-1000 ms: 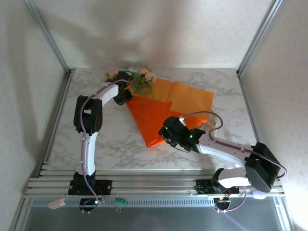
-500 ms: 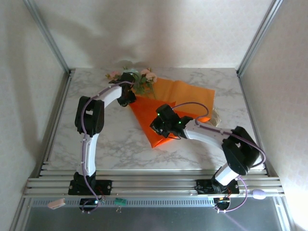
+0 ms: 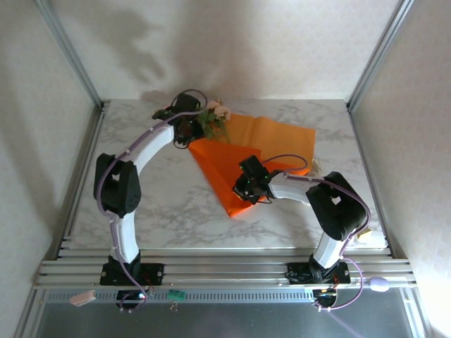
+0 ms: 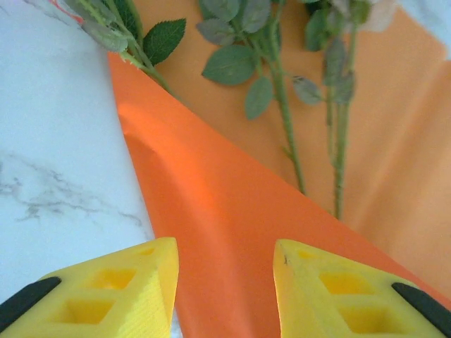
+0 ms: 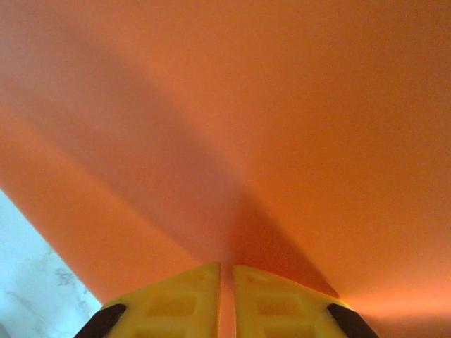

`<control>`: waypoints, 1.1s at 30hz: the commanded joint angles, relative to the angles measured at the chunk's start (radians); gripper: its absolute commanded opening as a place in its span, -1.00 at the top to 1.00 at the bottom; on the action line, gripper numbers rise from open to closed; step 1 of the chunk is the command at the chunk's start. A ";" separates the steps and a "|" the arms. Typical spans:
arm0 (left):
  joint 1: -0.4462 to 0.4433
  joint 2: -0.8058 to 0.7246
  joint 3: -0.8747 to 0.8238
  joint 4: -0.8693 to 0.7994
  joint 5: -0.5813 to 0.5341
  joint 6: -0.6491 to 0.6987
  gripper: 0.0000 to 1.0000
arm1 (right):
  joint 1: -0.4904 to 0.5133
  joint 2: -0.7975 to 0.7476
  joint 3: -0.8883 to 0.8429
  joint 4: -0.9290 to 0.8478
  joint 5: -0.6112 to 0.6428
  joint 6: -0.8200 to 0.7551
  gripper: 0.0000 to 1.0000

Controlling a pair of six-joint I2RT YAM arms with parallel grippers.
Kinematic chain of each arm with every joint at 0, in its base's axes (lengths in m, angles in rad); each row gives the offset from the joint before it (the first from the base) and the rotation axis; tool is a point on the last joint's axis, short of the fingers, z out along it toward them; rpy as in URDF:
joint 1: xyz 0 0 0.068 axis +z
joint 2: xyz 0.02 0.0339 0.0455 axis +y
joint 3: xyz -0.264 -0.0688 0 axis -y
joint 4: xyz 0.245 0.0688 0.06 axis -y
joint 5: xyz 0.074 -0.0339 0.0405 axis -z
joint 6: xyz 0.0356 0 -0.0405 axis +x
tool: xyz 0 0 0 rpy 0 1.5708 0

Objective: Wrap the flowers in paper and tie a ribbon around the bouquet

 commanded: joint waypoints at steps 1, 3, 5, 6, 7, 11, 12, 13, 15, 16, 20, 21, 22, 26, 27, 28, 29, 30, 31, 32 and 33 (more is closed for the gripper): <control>-0.002 -0.082 -0.090 -0.011 -0.011 -0.032 0.25 | -0.009 0.019 -0.033 0.027 -0.005 -0.024 0.73; -0.003 -0.134 -0.162 0.028 0.023 -0.056 0.28 | -0.011 0.030 -0.049 0.045 -0.007 -0.020 0.73; -0.004 -0.174 -0.248 0.087 0.095 -0.095 0.31 | -0.011 0.039 -0.064 0.067 -0.012 -0.010 0.74; -0.010 -0.191 -0.294 0.125 0.139 -0.120 0.33 | -0.010 0.042 -0.071 0.077 -0.012 -0.003 0.74; -0.020 -0.202 -0.335 0.159 0.180 -0.146 0.35 | -0.009 0.045 -0.078 0.087 -0.012 0.004 0.74; -0.098 -0.221 -0.465 0.276 0.302 -0.259 0.46 | -0.011 0.050 -0.098 0.116 -0.019 0.025 0.74; -0.126 -0.226 -0.500 0.316 0.328 -0.294 0.49 | -0.011 0.052 -0.097 0.123 -0.024 0.025 0.74; -0.152 -0.226 -0.534 0.353 0.347 -0.324 0.51 | -0.011 0.048 -0.096 0.122 -0.026 0.026 0.74; -0.192 -0.217 -0.596 0.414 0.378 -0.385 0.54 | -0.010 0.039 -0.095 0.114 -0.026 0.027 0.74; -0.207 -0.212 -0.622 0.445 0.382 -0.403 0.54 | -0.011 0.032 -0.095 0.111 -0.023 0.024 0.74; -0.237 -0.161 -0.649 0.519 0.386 -0.425 0.56 | -0.011 0.006 -0.092 0.083 -0.017 0.017 0.73; -0.237 -0.141 -0.636 0.489 0.373 -0.413 0.58 | -0.011 0.002 -0.092 0.073 -0.016 0.017 0.73; -0.238 -0.126 -0.627 0.465 0.360 -0.400 0.59 | -0.011 -0.004 -0.092 0.070 -0.013 0.015 0.73; -0.243 -0.092 -0.658 0.481 0.351 -0.383 0.61 | -0.012 -0.036 -0.086 0.045 -0.003 -0.006 0.71; -0.244 -0.076 -0.663 0.485 0.351 -0.376 0.61 | -0.011 -0.052 -0.084 0.042 0.002 -0.015 0.70; -0.244 -0.061 -0.665 0.488 0.352 -0.369 0.62 | -0.011 -0.067 -0.082 0.041 0.005 -0.024 0.69; -0.246 -0.045 -0.668 0.491 0.352 -0.365 0.62 | -0.011 -0.089 -0.083 0.037 0.005 -0.034 0.67; -0.249 -0.035 -0.673 0.504 0.352 -0.363 0.63 | -0.010 -0.113 -0.082 0.026 0.008 -0.043 0.65; -0.251 -0.029 -0.675 0.504 0.346 -0.362 0.63 | -0.010 -0.134 -0.082 0.013 0.011 -0.051 0.64; -0.252 -0.026 -0.676 0.506 0.340 -0.359 0.63 | -0.011 -0.156 -0.084 -0.002 0.015 -0.057 0.64; -0.252 -0.025 -0.676 0.505 0.338 -0.358 0.63 | -0.008 -0.184 -0.089 -0.014 0.017 -0.061 0.63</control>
